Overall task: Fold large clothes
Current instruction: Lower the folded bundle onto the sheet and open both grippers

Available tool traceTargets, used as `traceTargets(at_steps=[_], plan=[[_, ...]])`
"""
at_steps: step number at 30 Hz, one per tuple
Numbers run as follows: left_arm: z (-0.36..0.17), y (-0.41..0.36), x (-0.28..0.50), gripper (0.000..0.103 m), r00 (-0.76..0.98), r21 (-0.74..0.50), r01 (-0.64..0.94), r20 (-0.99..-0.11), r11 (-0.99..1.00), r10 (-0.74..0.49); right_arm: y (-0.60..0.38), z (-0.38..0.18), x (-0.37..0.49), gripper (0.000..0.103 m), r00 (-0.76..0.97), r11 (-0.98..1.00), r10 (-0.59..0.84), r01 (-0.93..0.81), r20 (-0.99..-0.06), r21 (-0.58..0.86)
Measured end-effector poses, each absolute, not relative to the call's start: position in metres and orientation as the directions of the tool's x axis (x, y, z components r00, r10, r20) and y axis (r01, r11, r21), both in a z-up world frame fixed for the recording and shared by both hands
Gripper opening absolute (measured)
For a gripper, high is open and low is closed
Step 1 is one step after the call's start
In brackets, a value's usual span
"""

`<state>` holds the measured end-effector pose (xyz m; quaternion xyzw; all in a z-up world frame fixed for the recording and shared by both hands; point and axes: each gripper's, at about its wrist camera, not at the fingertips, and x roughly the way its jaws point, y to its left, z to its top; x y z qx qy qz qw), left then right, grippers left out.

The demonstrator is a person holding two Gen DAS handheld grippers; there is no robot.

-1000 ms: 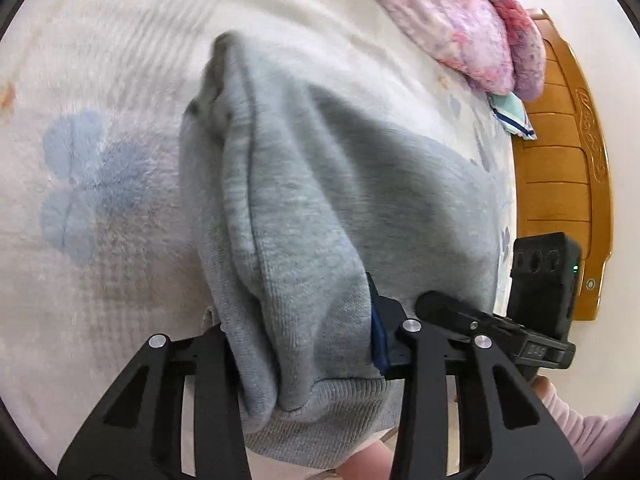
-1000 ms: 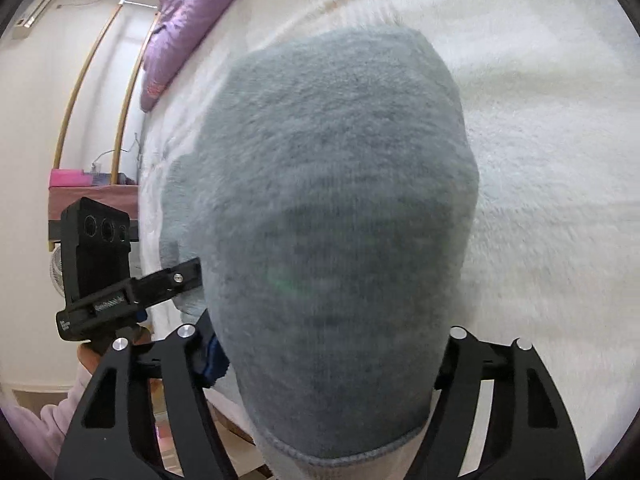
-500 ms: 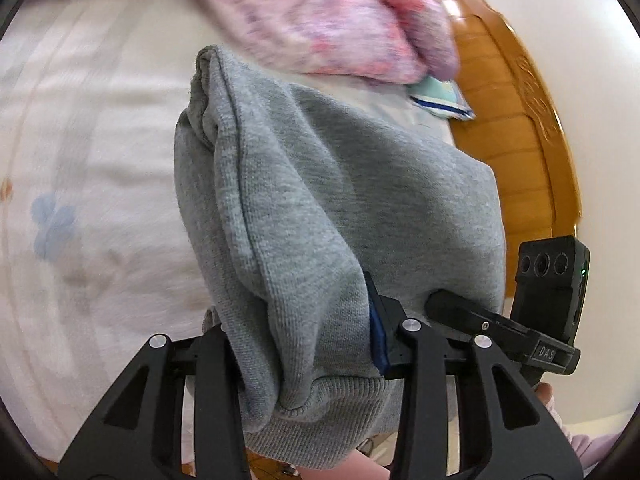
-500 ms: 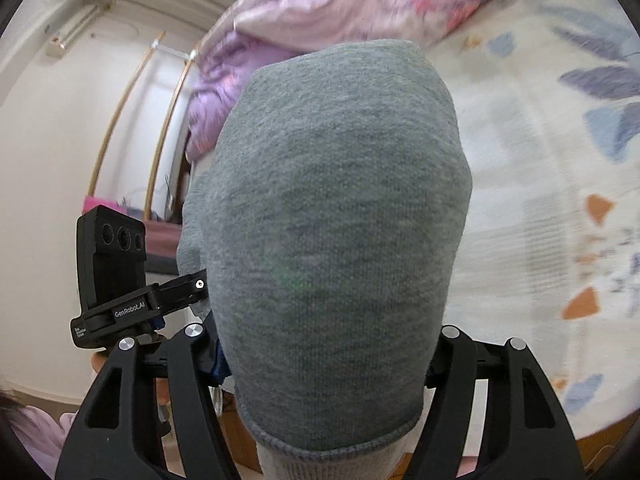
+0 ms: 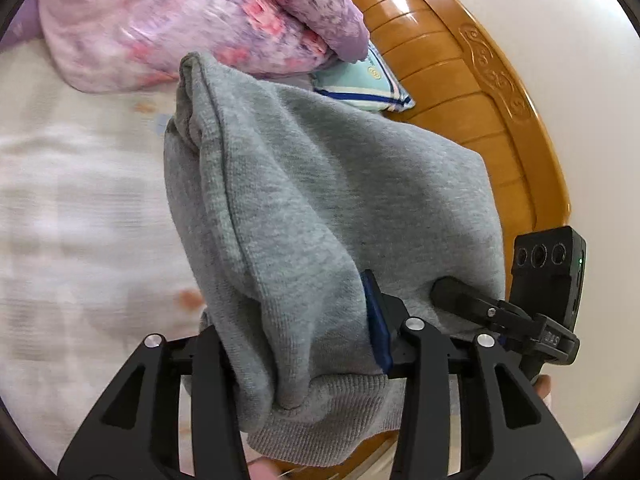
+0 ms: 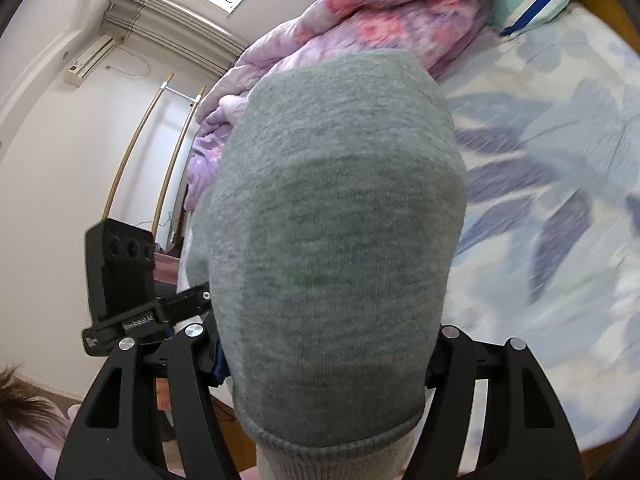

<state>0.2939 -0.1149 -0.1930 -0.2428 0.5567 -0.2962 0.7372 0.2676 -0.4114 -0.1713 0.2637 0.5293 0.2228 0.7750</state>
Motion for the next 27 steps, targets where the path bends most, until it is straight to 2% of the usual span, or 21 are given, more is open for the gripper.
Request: traceTargets(at_steps=[4,9,11,13,14,15,16,17,18,20,21,22,23,24,25,26,27], plan=[[-0.234,-0.209,0.328,0.043,0.209,-0.683,0.140,-0.687,0.717,-0.696,-0.485,-0.195,0.314,0.063,0.281,0.785,0.612,-0.110,-0.739,0.609],[-0.322,-0.322,0.374,0.044,0.156,-0.629,0.098,-0.756,0.771,-0.636,-0.590,-0.282,0.377,0.063,0.159,0.781,0.621,-0.050,-0.767,0.622],[-0.367,-0.363,0.387,0.044,0.124,-0.606,0.113,-0.778,0.787,-0.616,-0.625,-0.322,0.397,0.066,0.108,0.819,0.571,-0.007,-0.814,0.573],[-0.399,-0.391,0.394,0.046,0.074,-0.558,0.136,-0.818,0.819,-0.570,-0.655,-0.360,0.413,0.069,0.067,0.894,0.442,0.055,-0.895,0.445],[-0.419,-0.406,0.397,0.050,0.028,-0.519,0.138,-0.849,0.843,-0.527,-0.666,-0.376,0.417,0.070,0.035,0.928,0.362,0.080,-0.932,0.364],[-0.426,-0.411,0.400,0.052,0.014,-0.470,0.144,-0.879,0.871,-0.476,-0.674,-0.387,0.418,0.079,0.007,0.949,0.300,0.102,-0.954,0.299],[-0.428,-0.413,0.396,0.060,0.023,-0.410,0.167,-0.907,0.896,-0.420,-0.683,-0.392,0.418,0.084,-0.003,0.956,0.268,0.127,-0.963,0.265],[-0.424,-0.411,0.394,0.075,0.048,-0.366,0.185,-0.924,0.912,-0.380,-0.692,-0.390,0.413,0.086,0.011,0.958,0.245,0.153,-0.970,0.244],[-0.417,-0.407,0.388,0.081,0.087,-0.292,0.199,-0.946,0.936,-0.314,-0.699,-0.381,0.406,0.086,0.035,0.964,0.210,0.162,-0.977,0.213],[-0.400,-0.401,0.377,0.084,0.146,-0.161,0.200,-0.970,0.966,-0.192,-0.706,-0.355,0.391,0.089,0.122,0.975,0.136,0.157,-0.983,0.154],[-0.391,-0.400,0.372,0.084,0.169,-0.129,0.207,-0.972,0.970,-0.166,-0.706,-0.332,0.381,0.089,0.204,0.983,0.038,0.171,-0.978,0.073],[-0.380,-0.402,0.368,0.082,0.200,-0.100,0.213,-0.969,0.972,-0.144,-0.704,-0.314,0.373,0.089,0.279,0.984,0.014,0.164,-0.960,0.062],[-0.372,-0.408,0.365,0.072,0.234,-0.083,0.221,-0.963,0.972,-0.135,-0.701,-0.307,0.369,0.086,0.307,0.986,0.041,0.140,-0.951,0.088],[-0.365,-0.415,0.365,0.064,0.254,-0.064,0.225,-0.959,0.972,-0.122,-0.692,-0.302,0.366,0.067,0.325,0.987,0.100,0.084,-0.940,0.134],[-0.363,-0.429,0.366,0.047,0.276,0.025,0.229,-0.960,0.973,-0.040,-0.685,-0.302,0.365,0.044,0.324,0.989,0.106,0.059,-0.940,0.132],[-0.367,-0.442,0.371,0.039,0.274,0.062,0.250,-0.962,0.966,-0.010,-0.678,-0.306,0.368,0.038,0.314,0.994,0.072,0.058,-0.947,0.095],[-0.370,-0.449,0.378,0.032,0.264,0.034,0.270,-0.964,0.962,-0.040,-0.671,-0.317,0.374,0.037,0.299,0.995,0.038,0.072,-0.953,0.063]])
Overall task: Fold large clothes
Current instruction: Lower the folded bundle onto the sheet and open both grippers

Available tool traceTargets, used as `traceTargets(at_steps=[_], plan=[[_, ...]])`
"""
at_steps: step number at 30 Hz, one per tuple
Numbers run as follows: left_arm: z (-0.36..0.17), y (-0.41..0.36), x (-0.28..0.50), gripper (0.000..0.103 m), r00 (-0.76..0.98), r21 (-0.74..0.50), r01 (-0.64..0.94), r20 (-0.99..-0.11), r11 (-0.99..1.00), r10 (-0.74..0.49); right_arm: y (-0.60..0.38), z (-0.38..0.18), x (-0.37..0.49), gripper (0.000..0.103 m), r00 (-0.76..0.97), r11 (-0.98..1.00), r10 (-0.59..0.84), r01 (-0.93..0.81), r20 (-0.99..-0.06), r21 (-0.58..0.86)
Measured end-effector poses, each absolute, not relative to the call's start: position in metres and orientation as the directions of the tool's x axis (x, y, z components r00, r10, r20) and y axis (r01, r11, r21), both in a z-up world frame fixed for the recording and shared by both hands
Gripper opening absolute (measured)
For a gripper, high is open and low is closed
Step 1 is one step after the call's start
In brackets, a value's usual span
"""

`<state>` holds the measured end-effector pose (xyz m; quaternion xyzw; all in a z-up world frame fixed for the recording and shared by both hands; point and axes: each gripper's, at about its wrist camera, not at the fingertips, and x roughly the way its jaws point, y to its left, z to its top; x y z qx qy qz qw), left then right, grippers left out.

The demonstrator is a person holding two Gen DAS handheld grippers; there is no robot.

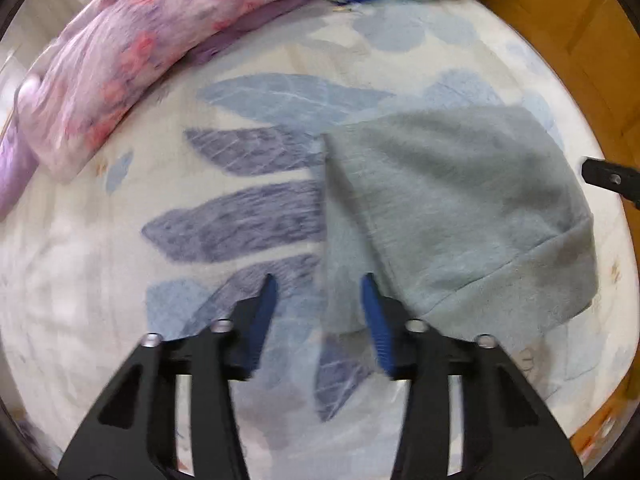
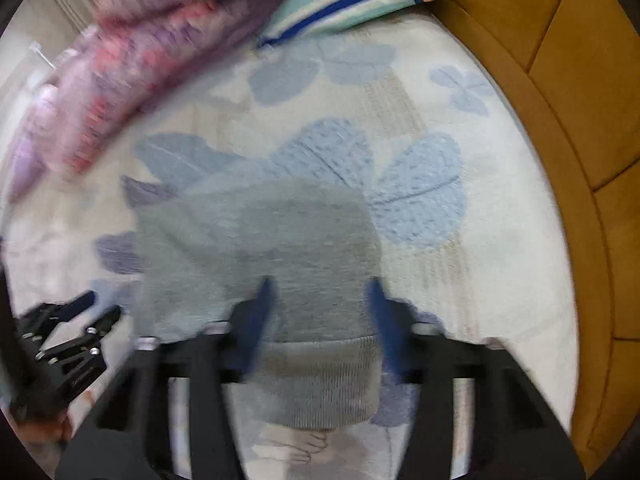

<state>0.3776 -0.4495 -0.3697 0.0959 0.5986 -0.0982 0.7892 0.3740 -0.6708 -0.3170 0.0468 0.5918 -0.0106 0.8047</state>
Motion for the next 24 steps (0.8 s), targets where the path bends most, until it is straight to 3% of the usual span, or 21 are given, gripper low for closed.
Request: traceTargets(at_steps=[1,2,7,10,12,13,14,16,19,22,24], plan=[[-0.379,-0.462,0.379,0.018,0.224,-0.034,0.292,-0.969,0.956,-0.103,-0.665,-0.325,0.375,0.032,0.295,0.993,0.062,0.074,-0.953,0.088],[-0.388,-0.468,0.383,0.015,0.197,-0.055,0.295,-0.973,0.954,-0.117,-0.668,-0.333,0.379,0.032,0.291,0.990,0.092,0.074,-0.952,0.118],[-0.449,-0.489,0.394,0.014,0.201,-0.050,0.308,-0.973,0.950,-0.116,-0.663,-0.364,0.383,0.032,0.306,0.990,0.064,0.100,-0.950,0.098],[-0.447,-0.488,0.390,0.014,0.235,-0.050,0.327,-0.963,0.944,-0.132,-0.658,-0.371,0.390,0.034,0.329,0.989,0.054,0.115,-0.943,0.097],[-0.440,-0.480,0.387,0.021,0.216,-0.070,0.323,-0.965,0.944,-0.146,-0.656,-0.369,0.390,0.035,0.331,0.988,0.045,0.126,-0.943,0.092],[-0.437,-0.473,0.389,0.036,0.202,-0.076,0.307,-0.969,0.949,-0.143,-0.655,-0.366,0.387,0.042,0.328,0.987,0.042,0.131,-0.944,0.090],[-0.430,-0.465,0.391,0.049,0.185,-0.092,0.286,-0.971,0.954,-0.149,-0.653,-0.363,0.386,0.055,0.324,0.986,0.054,0.134,-0.944,0.102],[-0.418,-0.453,0.391,0.060,0.184,-0.123,0.269,-0.967,0.955,-0.177,-0.649,-0.360,0.388,0.070,0.314,0.980,0.070,0.156,-0.947,0.124],[-0.384,-0.433,0.386,0.065,0.210,-0.124,0.273,-0.960,0.954,-0.185,-0.638,-0.334,0.376,0.071,0.337,0.977,0.044,0.182,-0.941,0.110],[-0.353,-0.420,0.377,0.065,0.233,-0.094,0.292,-0.958,0.952,-0.166,-0.616,-0.296,0.359,0.084,0.354,0.982,-0.020,0.184,-0.935,0.049],[-0.326,-0.408,0.369,0.065,0.253,-0.065,0.308,-0.956,0.949,-0.147,-0.601,-0.271,0.348,0.084,0.382,0.980,-0.083,0.197,-0.920,-0.007]])
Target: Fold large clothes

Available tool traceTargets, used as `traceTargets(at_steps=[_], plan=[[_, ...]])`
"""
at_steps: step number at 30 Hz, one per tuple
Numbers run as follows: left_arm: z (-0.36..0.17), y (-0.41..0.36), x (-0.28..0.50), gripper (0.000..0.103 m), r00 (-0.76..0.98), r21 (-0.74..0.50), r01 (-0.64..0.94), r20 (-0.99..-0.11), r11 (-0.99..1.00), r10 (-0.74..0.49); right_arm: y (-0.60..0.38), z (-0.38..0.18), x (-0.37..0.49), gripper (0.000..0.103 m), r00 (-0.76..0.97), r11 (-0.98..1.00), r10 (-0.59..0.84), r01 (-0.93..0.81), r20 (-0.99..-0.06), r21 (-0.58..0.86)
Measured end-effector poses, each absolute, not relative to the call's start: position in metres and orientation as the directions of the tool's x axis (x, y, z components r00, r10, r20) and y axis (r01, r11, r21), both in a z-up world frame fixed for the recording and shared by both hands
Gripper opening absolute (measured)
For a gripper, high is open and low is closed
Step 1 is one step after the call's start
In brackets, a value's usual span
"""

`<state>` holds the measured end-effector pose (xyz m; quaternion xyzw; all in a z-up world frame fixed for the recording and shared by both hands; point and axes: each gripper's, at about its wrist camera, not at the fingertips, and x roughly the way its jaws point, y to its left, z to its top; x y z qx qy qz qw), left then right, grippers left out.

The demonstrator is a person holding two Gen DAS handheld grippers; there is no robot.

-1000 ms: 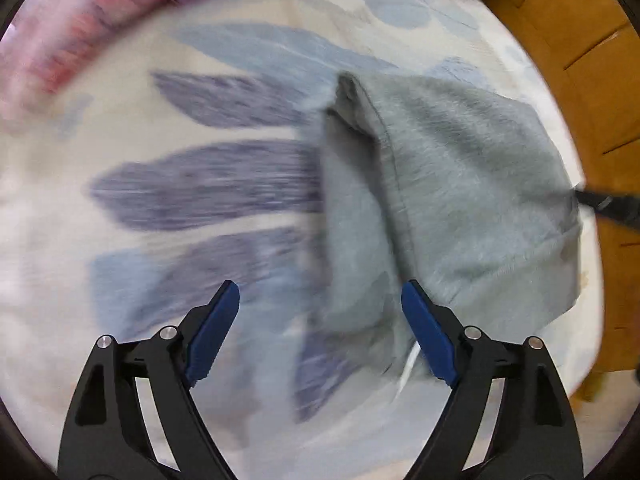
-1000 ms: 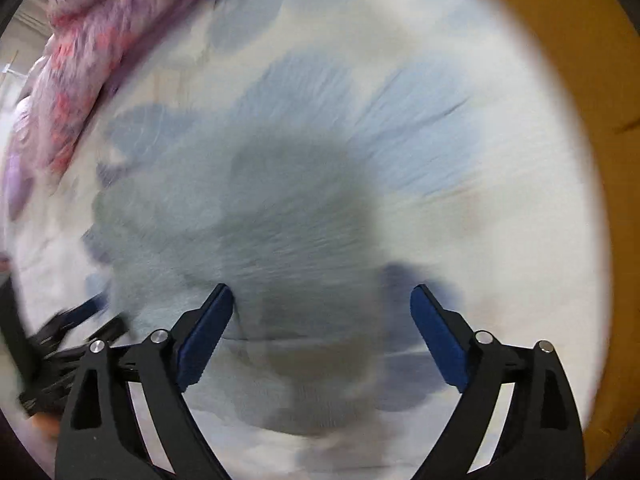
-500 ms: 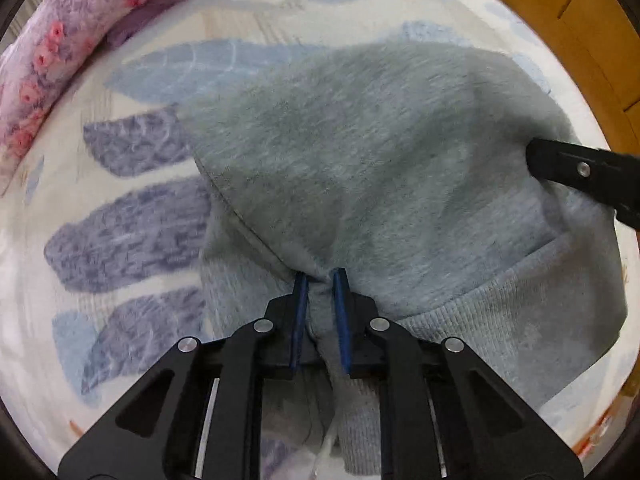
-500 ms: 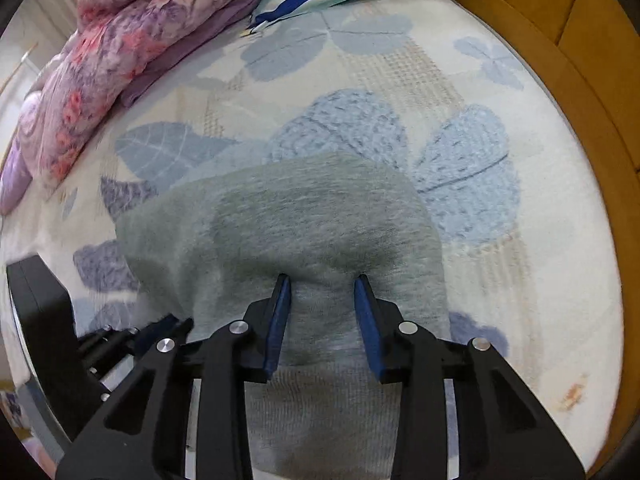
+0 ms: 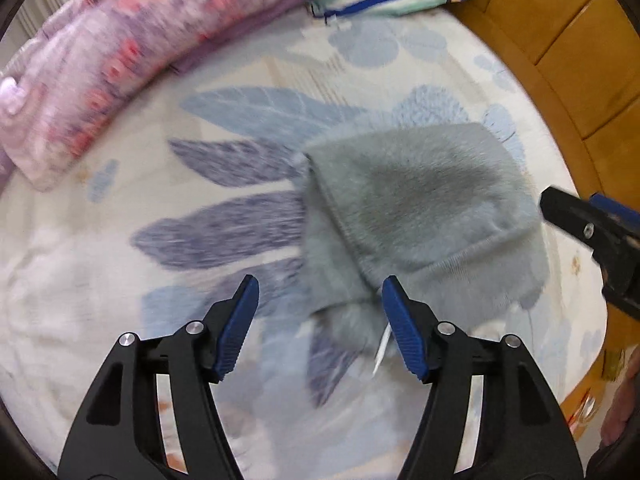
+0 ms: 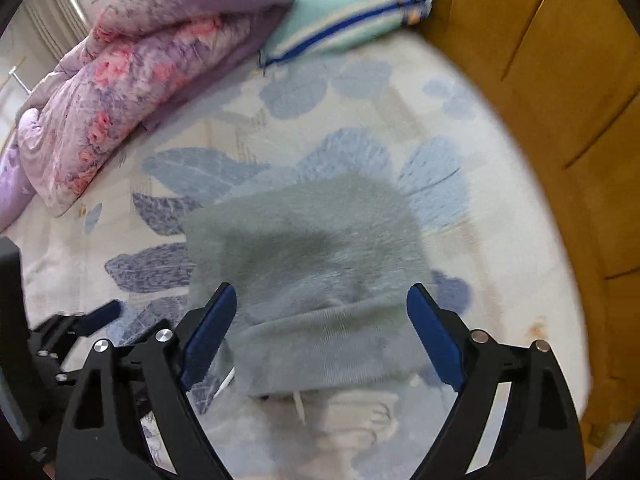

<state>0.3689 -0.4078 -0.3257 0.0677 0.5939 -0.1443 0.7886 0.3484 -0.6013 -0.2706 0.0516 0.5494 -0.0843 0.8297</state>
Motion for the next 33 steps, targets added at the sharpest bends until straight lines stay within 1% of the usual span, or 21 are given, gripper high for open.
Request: traceTargets(at_steps=[3,4,5,7,9,10,11,13,16,18,21,24,27,33], plan=[[-0.275,-0.395,0.350,0.066,0.304,-0.019,0.333,-0.944,0.943,-0.126,-0.578,-0.230,0.328,0.084,0.420,0.976,-0.124,0.217,-0.899,-0.033],[-0.254,-0.384,0.343,0.068,0.335,-0.006,0.331,-0.934,0.944,-0.123,-0.569,-0.215,0.320,0.084,0.423,0.972,-0.156,0.228,-0.893,-0.062],[-0.235,-0.377,0.334,0.076,0.355,-0.012,0.329,-0.925,0.944,-0.136,-0.559,-0.199,0.312,0.084,0.426,0.970,-0.176,0.230,-0.887,-0.082],[-0.206,-0.360,0.323,0.079,0.391,-0.044,0.334,-0.903,0.941,-0.181,-0.541,-0.168,0.296,0.084,0.446,0.967,-0.195,0.236,-0.873,-0.095],[-0.161,-0.334,0.302,0.087,0.448,-0.059,0.339,-0.868,0.939,-0.216,-0.524,-0.133,0.276,0.085,0.480,0.964,-0.207,0.250,-0.853,-0.093],[-0.148,-0.327,0.294,0.091,0.467,-0.056,0.339,-0.856,0.939,-0.220,-0.516,-0.117,0.266,0.091,0.490,0.960,-0.219,0.263,-0.844,-0.096],[-0.128,-0.314,0.281,0.091,0.499,-0.055,0.344,-0.835,0.937,-0.232,-0.507,-0.100,0.255,0.093,0.501,0.955,-0.234,0.279,-0.833,-0.100],[-0.095,-0.289,0.255,0.092,0.528,-0.061,0.358,-0.810,0.932,-0.255,-0.484,-0.061,0.225,0.093,0.544,0.947,-0.255,0.306,-0.799,-0.095],[-0.065,-0.253,0.219,0.092,0.527,-0.092,0.373,-0.798,0.923,-0.292,-0.453,-0.026,0.188,0.094,0.575,0.937,-0.283,0.336,-0.768,-0.094],[-0.050,-0.230,0.192,0.092,0.536,-0.104,0.384,-0.784,0.918,-0.313,-0.428,-0.011,0.159,0.094,0.572,0.928,-0.296,0.361,-0.765,-0.089],[-0.041,-0.204,0.157,0.092,0.542,-0.101,0.405,-0.774,0.909,-0.327,-0.395,-0.006,0.124,0.094,0.578,0.927,-0.287,0.369,-0.764,-0.069],[-0.039,-0.188,0.130,0.092,0.543,-0.073,0.446,-0.771,0.892,-0.334,-0.367,-0.016,0.093,0.094,0.560,0.917,-0.282,0.396,-0.779,-0.048],[-0.039,-0.173,0.105,0.092,0.585,-0.007,0.448,-0.754,0.894,-0.299,-0.345,-0.027,0.068,0.094,0.557,0.904,-0.296,0.426,-0.776,-0.040],[-0.049,-0.158,0.089,0.092,0.573,-0.031,0.424,-0.765,0.905,-0.294,-0.326,-0.034,0.046,0.094,0.560,0.895,-0.320,0.444,-0.764,-0.049]])
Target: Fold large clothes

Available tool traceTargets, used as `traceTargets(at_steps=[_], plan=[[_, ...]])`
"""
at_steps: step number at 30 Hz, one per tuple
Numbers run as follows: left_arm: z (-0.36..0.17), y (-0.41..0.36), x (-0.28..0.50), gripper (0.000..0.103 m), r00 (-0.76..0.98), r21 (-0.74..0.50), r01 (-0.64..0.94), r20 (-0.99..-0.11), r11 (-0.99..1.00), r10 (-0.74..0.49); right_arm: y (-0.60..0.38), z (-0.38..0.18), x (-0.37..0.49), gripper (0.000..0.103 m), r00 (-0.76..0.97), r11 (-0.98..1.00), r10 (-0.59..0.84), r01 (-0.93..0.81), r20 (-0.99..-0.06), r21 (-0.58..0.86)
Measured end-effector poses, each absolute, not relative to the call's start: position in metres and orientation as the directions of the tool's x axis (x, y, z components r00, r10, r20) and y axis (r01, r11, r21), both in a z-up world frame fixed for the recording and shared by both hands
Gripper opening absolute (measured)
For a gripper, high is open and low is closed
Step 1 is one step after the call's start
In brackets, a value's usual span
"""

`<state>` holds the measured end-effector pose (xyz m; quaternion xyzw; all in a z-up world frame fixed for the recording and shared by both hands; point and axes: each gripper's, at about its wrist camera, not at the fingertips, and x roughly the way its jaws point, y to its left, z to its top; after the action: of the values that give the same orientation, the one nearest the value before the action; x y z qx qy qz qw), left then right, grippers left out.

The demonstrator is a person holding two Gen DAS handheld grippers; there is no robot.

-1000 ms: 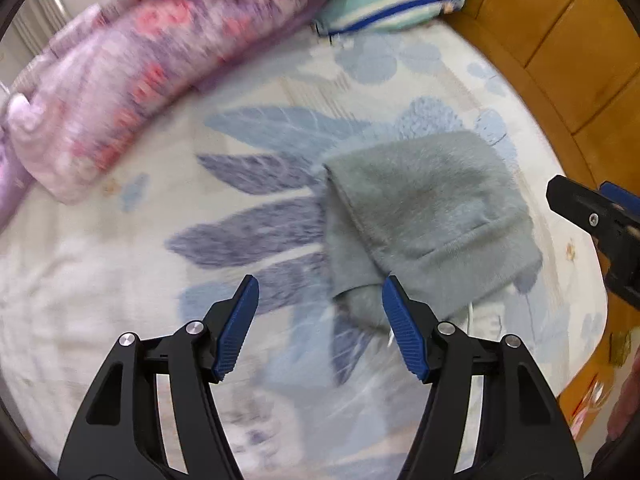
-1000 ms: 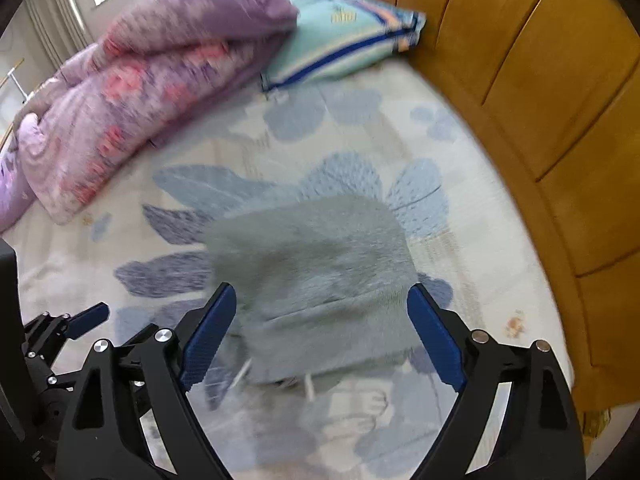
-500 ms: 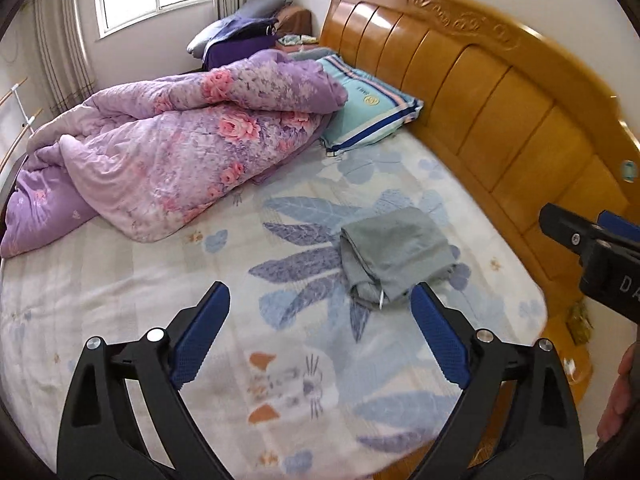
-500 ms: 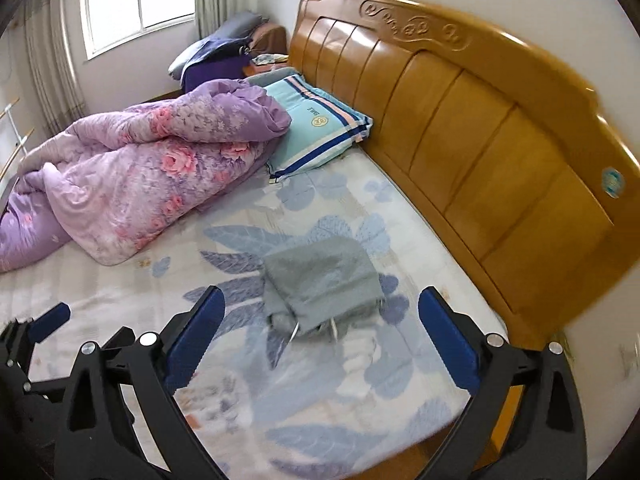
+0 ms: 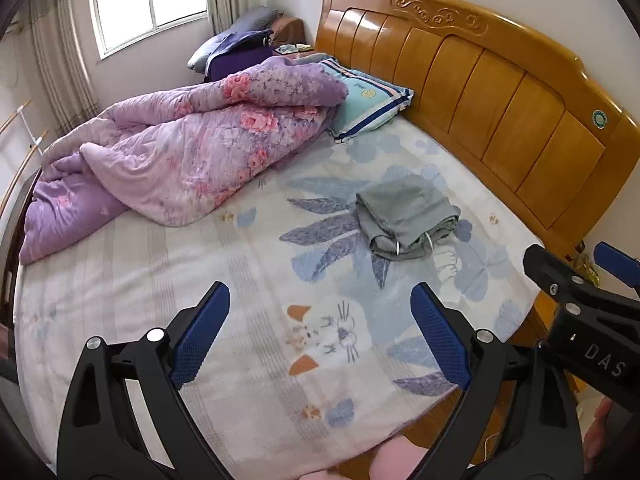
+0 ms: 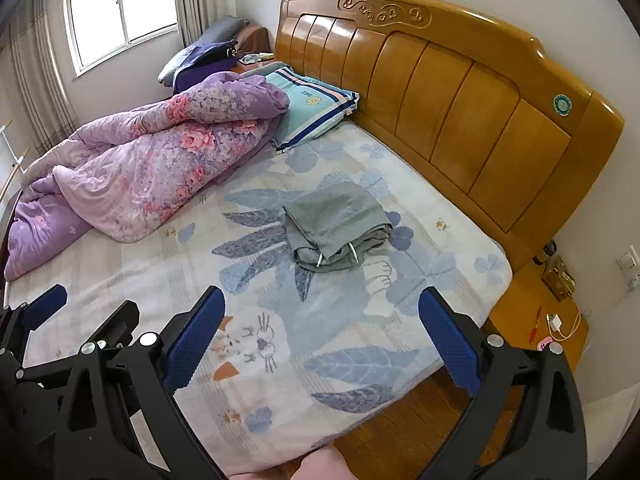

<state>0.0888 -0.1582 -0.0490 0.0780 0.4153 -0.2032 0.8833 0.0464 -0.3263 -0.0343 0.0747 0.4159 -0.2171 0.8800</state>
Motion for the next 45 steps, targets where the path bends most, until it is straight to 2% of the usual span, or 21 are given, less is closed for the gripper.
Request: traceTargets(at_steps=[20,33,45], plan=[[-0.050,-0.174,0.094,0.092,0.577,-0.019,0.445,-0.759,0.895,-0.302,-0.344,-0.037,0.031,0.094,0.538,0.868,-0.351,0.495,-0.766,-0.050],[-0.051,-0.152,0.103,0.092,0.586,-0.012,0.357,-0.776,0.934,-0.233,-0.334,-0.043,0.046,0.094,0.528,0.903,-0.311,0.425,-0.790,-0.071],[-0.056,-0.146,0.113,0.092,0.568,-0.029,0.334,-0.792,0.942,-0.225,-0.325,-0.044,0.058,0.094,0.542,0.919,-0.308,0.381,-0.782,-0.098]])
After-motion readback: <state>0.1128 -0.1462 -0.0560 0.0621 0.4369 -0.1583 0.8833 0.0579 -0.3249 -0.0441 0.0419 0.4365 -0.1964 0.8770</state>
